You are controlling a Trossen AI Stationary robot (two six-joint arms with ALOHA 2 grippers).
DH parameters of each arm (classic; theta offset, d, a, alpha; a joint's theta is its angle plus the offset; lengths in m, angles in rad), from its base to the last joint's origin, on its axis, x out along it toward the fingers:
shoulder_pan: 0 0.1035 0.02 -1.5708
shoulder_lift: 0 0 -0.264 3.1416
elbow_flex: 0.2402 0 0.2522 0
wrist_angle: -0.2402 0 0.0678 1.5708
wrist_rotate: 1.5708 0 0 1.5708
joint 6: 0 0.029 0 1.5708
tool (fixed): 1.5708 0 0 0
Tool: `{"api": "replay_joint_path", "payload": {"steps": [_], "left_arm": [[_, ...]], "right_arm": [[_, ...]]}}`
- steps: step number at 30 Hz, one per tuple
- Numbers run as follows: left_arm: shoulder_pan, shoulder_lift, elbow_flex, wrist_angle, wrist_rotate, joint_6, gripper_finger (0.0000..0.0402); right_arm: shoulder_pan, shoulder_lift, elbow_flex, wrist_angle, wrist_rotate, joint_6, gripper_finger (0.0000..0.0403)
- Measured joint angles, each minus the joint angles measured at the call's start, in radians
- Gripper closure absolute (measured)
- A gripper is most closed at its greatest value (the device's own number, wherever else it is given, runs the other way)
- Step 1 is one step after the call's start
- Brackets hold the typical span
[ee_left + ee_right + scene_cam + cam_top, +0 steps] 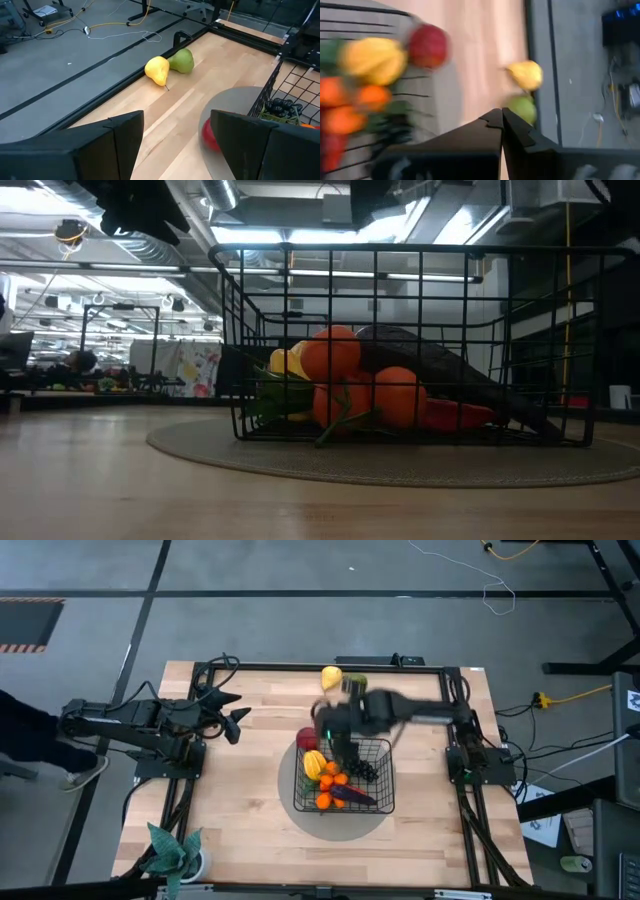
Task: Build produce basket
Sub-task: Put the pomegranate into the wire basket
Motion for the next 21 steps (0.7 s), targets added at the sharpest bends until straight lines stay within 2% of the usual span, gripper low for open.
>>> {"api": "replay_joint_path", "payload": {"steps": [2, 4, 6, 9, 11, 13, 16, 21], "left_arm": [[0.000, 0.000, 0.000, 0.000, 0.021, 0.000, 0.0184], [0.000, 0.000, 0.000, 0.000, 0.050, 0.001, 0.0184], [0.000, 0.000, 0.000, 0.000, 0.060, 0.001, 0.0184], [0.000, 0.000, 0.000, 0.000, 0.060, 0.018, 0.0184], [0.000, 0.000, 0.000, 0.000, 0.059, 0.032, 0.0184], [0.000, 0.000, 0.000, 0.000, 0.059, 0.035, 0.0184], [0.000, 0.000, 0.000, 0.000, 0.058, 0.035, 0.0184], [0.000, 0.000, 0.000, -0.001, 0.058, 0.036, 0.0184]], "right_arm": [[-0.082, 0.000, 0.000, 0.000, -0.007, -0.017, 0.0403], [-0.176, 0.000, 0.000, -0.001, -0.060, -0.038, 0.0403], [-0.272, 0.002, 0.000, 0.017, -0.176, -0.053, 0.0403], [-0.380, 0.025, 0.000, 0.115, -0.429, -0.053, 0.0402], [-0.408, 0.046, 0.000, 0.198, -0.577, -0.091, 0.0402], [-0.407, 0.073, 0.000, 0.266, -0.662, -0.145, 0.0402], [-0.395, 0.111, 0.000, 0.285, -0.693, -0.222, 0.0402], [-0.391, 0.147, -0.001, 0.163, -0.709, -0.246, 0.0402]]}}
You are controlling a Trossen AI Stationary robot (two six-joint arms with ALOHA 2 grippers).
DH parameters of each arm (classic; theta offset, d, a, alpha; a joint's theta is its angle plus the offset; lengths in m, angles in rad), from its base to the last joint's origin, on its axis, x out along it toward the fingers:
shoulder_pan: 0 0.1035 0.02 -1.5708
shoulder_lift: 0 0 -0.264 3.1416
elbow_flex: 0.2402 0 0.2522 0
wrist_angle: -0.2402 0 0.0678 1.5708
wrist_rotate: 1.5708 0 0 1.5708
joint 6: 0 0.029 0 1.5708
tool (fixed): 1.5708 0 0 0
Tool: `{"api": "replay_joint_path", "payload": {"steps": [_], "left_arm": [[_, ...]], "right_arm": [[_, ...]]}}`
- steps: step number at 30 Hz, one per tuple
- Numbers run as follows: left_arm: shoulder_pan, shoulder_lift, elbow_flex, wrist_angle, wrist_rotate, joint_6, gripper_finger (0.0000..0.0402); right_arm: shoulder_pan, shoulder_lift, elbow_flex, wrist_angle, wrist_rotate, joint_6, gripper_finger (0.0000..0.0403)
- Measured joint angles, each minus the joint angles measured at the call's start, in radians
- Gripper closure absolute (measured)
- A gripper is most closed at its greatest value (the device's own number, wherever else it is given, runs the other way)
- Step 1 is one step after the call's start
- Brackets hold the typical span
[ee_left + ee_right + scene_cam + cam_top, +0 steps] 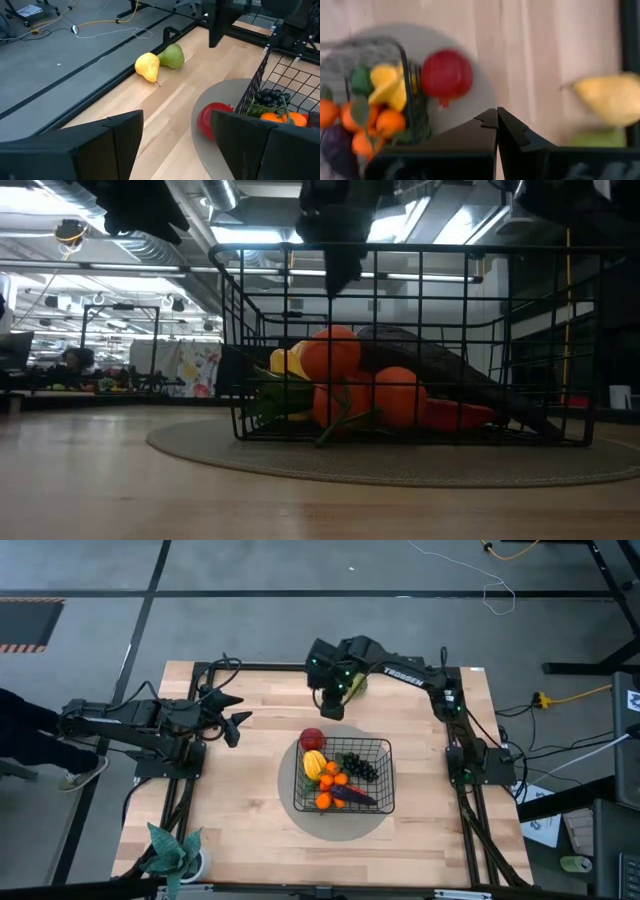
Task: Build produce basket
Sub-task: Put the pomegranate into the wire basket
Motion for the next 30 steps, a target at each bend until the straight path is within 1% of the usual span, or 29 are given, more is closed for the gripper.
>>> {"api": "replay_joint_path", "payload": {"steps": [5, 8, 10, 12, 16, 17, 19, 22, 26, 27, 28, 29, 30], "left_arm": [[0.000, 0.000, 0.000, -0.006, 0.000, 0.000, 0.0184], [0.000, 0.000, 0.000, -0.007, 0.000, -0.006, 0.0184], [0.000, 0.000, 0.000, -0.008, 0.005, -0.010, 0.0184], [0.000, 0.000, 0.000, -0.012, 0.024, -0.012, 0.0184], [0.000, 0.000, -0.008, -0.016, 0.044, -0.018, 0.0184], [0.000, 0.000, -0.009, -0.015, 0.044, -0.018, 0.0184], [0.000, -0.001, -0.009, -0.015, 0.044, -0.025, 0.0184], [0.000, 0.000, -0.010, -0.014, 0.044, -0.034, 0.0184], [0.000, 0.000, -0.010, -0.014, 0.042, -0.035, 0.0184], [0.000, 0.000, -0.010, -0.014, 0.042, -0.035, 0.0184], [0.000, 0.000, -0.010, -0.014, 0.041, -0.035, 0.0184], [0.000, 0.002, -0.010, -0.014, 0.041, -0.035, 0.0184], [0.000, 0.007, -0.010, -0.014, 0.041, -0.035, 0.0184]], "right_arm": [[0.000, 0.012, 0.000, -0.089, -0.006, 0.004, 0.0402], [0.000, 0.011, 0.000, -0.095, -0.064, -0.048, 0.0395], [-0.010, 0.011, 0.000, -0.117, -0.074, -0.076, 0.0385], [-0.036, 0.011, 0.000, -0.165, -0.072, -0.074, 0.0375], [-0.106, 0.001, -0.022, -0.165, -0.062, -0.050, 0.0361], [-0.119, -0.002, -0.032, -0.168, -0.074, -0.049, 0.0359], [-0.141, -0.004, -0.063, -0.158, -0.137, -0.037, 0.0358], [-0.154, -0.003, -0.153, -0.099, -0.297, -0.076, 0.0357], [-0.148, -0.002, -0.284, -0.085, -0.627, -0.199, 0.0357], [-0.143, -0.002, -0.308, -0.082, -0.687, -0.216, 0.0357], [-0.138, -0.002, -0.323, -0.080, -0.713, -0.229, 0.0357], [-0.135, -0.002, -0.331, -0.080, -0.708, -0.232, 0.0358], [-0.134, -0.002, -0.332, -0.079, -0.681, -0.232, 0.0359]]}}
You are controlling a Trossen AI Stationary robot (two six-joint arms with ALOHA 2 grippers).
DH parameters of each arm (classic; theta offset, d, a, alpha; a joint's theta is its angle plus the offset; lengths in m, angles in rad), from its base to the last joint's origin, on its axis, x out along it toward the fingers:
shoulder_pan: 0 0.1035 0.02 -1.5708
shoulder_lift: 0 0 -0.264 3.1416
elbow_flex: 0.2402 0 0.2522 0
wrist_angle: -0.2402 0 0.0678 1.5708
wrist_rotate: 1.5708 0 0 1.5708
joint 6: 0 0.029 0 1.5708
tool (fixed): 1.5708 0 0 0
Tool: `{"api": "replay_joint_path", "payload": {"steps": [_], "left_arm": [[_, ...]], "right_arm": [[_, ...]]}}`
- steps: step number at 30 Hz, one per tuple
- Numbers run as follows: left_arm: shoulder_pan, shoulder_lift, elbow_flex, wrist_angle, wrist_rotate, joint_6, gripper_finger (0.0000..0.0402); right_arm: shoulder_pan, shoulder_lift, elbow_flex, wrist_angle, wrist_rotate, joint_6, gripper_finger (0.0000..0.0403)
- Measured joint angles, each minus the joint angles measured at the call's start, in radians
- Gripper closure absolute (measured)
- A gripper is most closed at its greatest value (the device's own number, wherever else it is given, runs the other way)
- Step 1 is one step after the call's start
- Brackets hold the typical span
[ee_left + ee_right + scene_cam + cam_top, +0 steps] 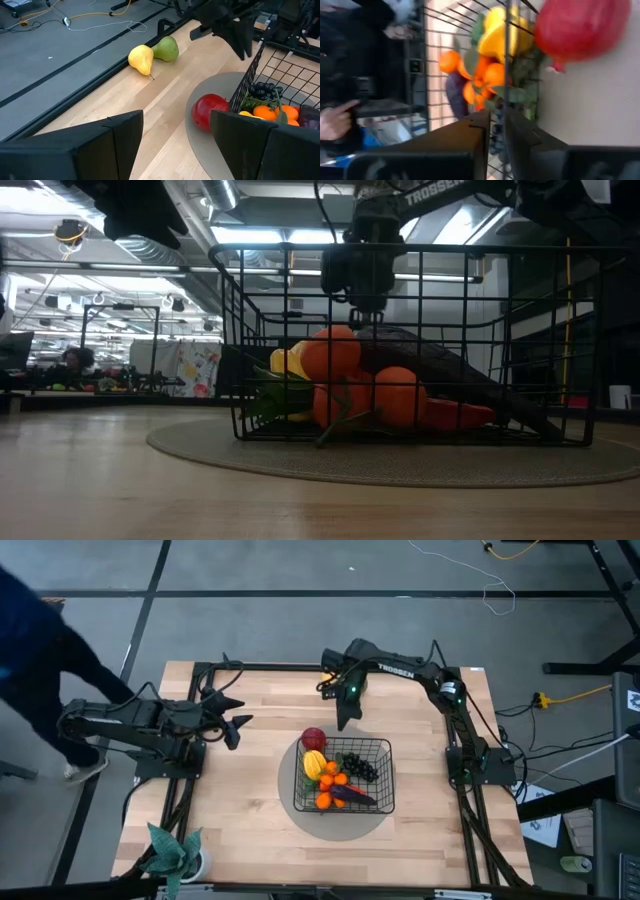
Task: Build produce basket
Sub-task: Put the pomegranate into the wire basket
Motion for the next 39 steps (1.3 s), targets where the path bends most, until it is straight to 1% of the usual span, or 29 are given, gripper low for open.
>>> {"api": "replay_joint_path", "payload": {"steps": [3, 4, 14, 17, 19, 22, 25, 27, 32, 35, 37, 39], "left_arm": [[0.000, 0.006, -0.001, 0.001, -0.002, 0.000, 0.0184], [0.000, 0.005, -0.001, 0.000, -0.003, -0.002, 0.0184], [0.000, 0.005, -0.001, 0.002, -0.005, -0.007, 0.0184], [0.000, 0.005, -0.001, 0.002, -0.006, -0.002, 0.0184], [0.000, 0.004, -0.001, 0.002, -0.008, -0.001, 0.0184], [0.000, 0.005, -0.001, 0.002, -0.008, -0.001, 0.0184], [0.000, 0.005, -0.001, 0.001, -0.008, -0.002, 0.0184], [0.000, 0.005, -0.001, 0.001, -0.008, 0.000, 0.0184], [0.000, 0.005, -0.001, 0.001, -0.009, 0.000, 0.0184], [0.000, 0.005, -0.001, 0.001, -0.010, 0.019, 0.0184], [0.000, 0.005, -0.001, 0.001, -0.023, 0.040, 0.0184], [0.000, 0.005, -0.001, 0.001, -0.043, 0.045, 0.0184]], "right_arm": [[-0.001, 0.000, 0.010, 0.044, 0.105, 0.031, 0.0365], [-0.001, 0.000, 0.013, 0.071, 0.125, 0.042, 0.0367], [0.000, 0.000, 0.015, 0.268, 0.137, 0.055, 0.0370], [0.000, 0.000, 0.015, 0.265, 0.138, 0.077, 0.0369], [0.000, 0.000, 0.015, 0.266, 0.164, 0.086, 0.0367], [0.000, 0.000, 0.021, 0.252, 0.270, 0.092, 0.0349], [0.000, 0.000, 0.025, 0.254, 0.385, 0.146, 0.0321], [-0.001, 0.000, 0.025, 0.247, 0.432, 0.167, 0.0301], [-0.001, 0.000, 0.025, 0.243, 0.445, 0.164, 0.0259], [0.000, 0.000, 0.025, 0.215, 0.444, 0.225, 0.0251], [-0.001, 0.000, 0.033, 0.134, 0.445, 0.243, 0.0250], [-0.005, 0.000, 0.042, 0.024, 0.444, 0.210, 0.0250]]}}
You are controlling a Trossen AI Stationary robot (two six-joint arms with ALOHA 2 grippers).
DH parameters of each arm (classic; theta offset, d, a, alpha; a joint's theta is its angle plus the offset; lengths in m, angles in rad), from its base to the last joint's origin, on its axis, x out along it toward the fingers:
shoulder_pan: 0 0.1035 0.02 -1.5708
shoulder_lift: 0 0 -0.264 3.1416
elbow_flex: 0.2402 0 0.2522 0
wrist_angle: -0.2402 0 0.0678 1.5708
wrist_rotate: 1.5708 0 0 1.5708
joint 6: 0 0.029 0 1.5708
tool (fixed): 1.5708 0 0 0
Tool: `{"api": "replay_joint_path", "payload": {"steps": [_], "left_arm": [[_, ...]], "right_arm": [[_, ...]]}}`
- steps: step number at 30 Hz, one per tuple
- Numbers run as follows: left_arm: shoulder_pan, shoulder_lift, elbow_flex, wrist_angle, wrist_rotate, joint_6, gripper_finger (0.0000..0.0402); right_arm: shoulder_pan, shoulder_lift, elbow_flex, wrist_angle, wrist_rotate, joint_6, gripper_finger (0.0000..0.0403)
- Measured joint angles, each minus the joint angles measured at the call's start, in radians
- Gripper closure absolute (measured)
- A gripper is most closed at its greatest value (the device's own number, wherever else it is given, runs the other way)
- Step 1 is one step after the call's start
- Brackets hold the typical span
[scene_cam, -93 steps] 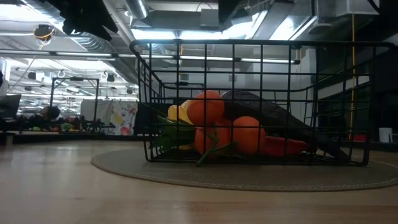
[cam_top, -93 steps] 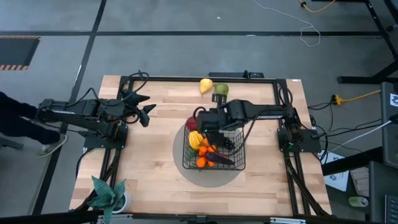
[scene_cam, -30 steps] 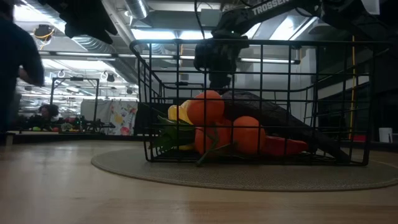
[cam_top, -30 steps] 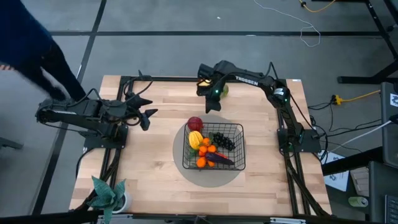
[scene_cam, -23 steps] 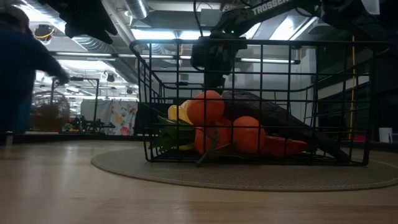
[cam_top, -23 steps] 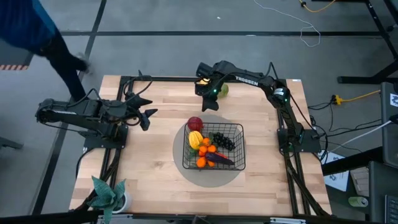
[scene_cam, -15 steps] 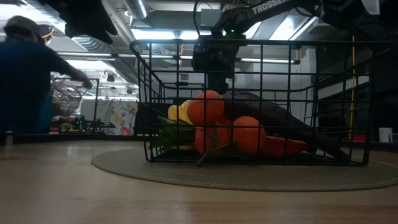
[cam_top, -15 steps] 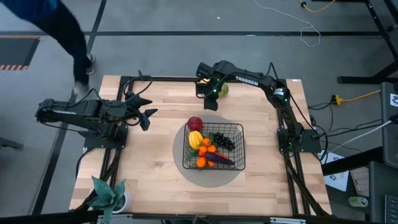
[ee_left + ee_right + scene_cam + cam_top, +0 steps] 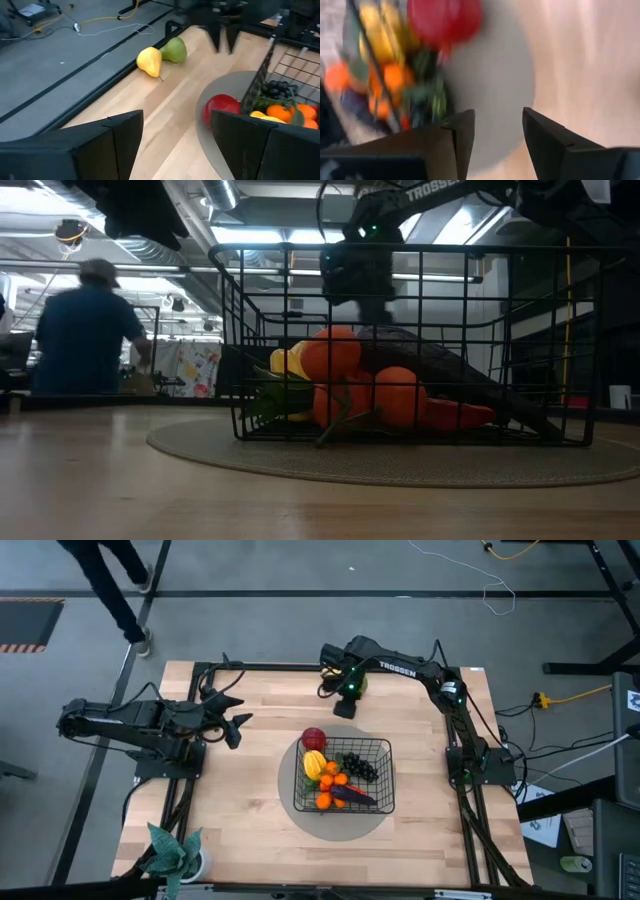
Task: Build produce basket
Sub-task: Put the pomegranate into the wire basket
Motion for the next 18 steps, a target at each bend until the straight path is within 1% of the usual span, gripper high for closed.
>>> {"api": "replay_joint_path", "payload": {"steps": [2, 4, 6, 9, 13, 15, 18], "left_arm": [[0.000, 0.000, 0.000, 0.000, -0.020, 0.000, 0.0184], [0.000, 0.000, 0.000, 0.001, -0.033, 0.000, 0.0184], [0.000, 0.000, 0.000, 0.002, -0.040, -0.001, 0.0184], [0.000, 0.000, 0.000, 0.005, -0.041, -0.013, 0.0184], [0.000, 0.000, 0.000, 0.007, -0.041, -0.019, 0.0184], [0.000, 0.000, 0.000, 0.007, -0.041, -0.019, 0.0184], [0.000, 0.000, 0.000, 0.007, -0.041, -0.019, 0.0184]], "right_arm": [[-0.005, 0.000, 0.007, -0.121, 0.002, -0.060, 0.0250], [-0.013, -0.014, 0.000, -0.096, -0.008, -0.058, 0.0250], [-0.022, -0.038, -0.007, -0.118, -0.026, -0.065, 0.0250], [-0.042, -0.103, -0.032, -0.101, -0.024, -0.104, 0.0250], [-0.071, -0.224, -0.120, -0.090, -0.109, -0.118, 0.0250], [-0.075, -0.297, -0.207, 0.007, -0.166, -0.121, 0.0250], [-0.074, -0.408, -0.385, 0.261, -0.242, -0.119, 0.0250]]}}
